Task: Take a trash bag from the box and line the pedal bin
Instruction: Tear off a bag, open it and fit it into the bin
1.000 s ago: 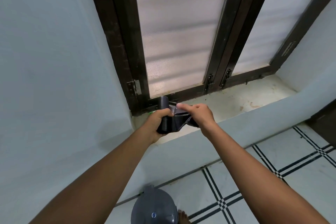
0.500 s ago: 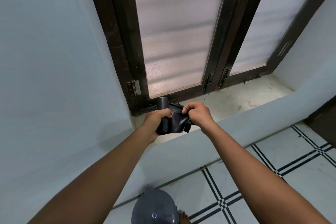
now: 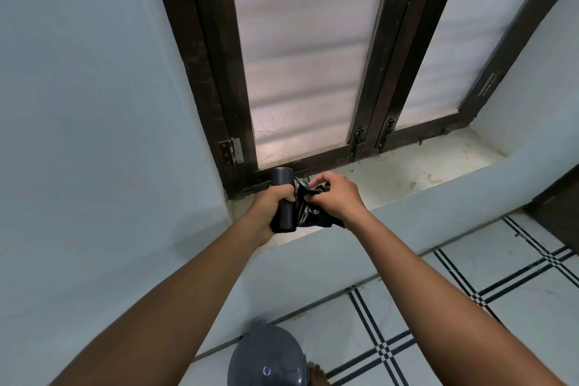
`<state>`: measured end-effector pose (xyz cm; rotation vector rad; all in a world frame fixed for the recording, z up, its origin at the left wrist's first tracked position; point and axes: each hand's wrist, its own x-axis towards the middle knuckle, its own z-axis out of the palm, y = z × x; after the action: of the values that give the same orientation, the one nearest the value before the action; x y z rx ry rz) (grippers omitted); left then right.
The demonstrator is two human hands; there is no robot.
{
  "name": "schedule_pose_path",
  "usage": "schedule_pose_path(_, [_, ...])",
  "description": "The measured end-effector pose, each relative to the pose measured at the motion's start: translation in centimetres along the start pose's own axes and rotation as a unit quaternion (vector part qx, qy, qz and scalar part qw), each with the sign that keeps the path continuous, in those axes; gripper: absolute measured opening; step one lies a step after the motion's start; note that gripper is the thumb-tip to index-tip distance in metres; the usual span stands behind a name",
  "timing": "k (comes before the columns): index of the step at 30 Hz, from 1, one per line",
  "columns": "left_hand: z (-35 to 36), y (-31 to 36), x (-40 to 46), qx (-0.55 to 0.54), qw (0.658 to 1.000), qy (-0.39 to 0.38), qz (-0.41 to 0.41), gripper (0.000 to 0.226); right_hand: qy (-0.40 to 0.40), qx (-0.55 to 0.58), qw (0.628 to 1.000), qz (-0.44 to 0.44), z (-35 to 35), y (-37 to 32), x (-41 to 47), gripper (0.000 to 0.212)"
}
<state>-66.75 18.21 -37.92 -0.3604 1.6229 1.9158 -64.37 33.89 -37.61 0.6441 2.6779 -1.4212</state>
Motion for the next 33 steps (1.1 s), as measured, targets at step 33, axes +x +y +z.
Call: schedule_pose_path(33, [-1.7, 0.4, -1.5, 0.004, 0.999, -0.02, -0.025, 0.031, -0.055, 0.114, 0.992, -0.008, 0.8, -0.2, -1.3, 0.05])
